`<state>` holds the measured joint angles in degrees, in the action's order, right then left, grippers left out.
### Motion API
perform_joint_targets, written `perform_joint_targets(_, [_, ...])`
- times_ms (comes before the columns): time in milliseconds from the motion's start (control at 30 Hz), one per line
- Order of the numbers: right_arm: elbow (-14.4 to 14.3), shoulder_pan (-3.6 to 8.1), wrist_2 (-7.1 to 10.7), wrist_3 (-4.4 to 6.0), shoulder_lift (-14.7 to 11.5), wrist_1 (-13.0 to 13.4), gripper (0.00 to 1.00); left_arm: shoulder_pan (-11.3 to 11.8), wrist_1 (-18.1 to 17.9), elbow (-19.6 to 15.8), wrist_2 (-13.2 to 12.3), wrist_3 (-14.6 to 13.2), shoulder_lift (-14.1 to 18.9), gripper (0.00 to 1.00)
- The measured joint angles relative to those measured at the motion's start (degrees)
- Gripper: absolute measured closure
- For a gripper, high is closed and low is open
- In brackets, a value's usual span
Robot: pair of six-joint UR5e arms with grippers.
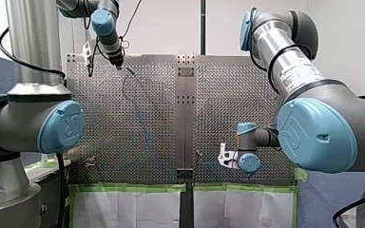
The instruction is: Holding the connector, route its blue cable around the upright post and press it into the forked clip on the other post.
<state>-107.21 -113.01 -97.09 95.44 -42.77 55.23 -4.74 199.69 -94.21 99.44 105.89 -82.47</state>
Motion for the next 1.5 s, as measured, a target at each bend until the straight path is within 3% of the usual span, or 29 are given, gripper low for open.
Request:
perform_joint_targets(200, [-0.01, -0.04, 0.0, -0.06, 0.0, -0.17, 1.0, -0.68, 0.09, 0.0, 1.97, -0.06, 0.0, 0.0])
perform_joint_targets(1500, [-0.01, -0.26, -0.03, 0.23, 0.0, 0.06, 1.0, -2.9, 0.1, -0.37, 4.3, 0.34, 0.02, 0.0])
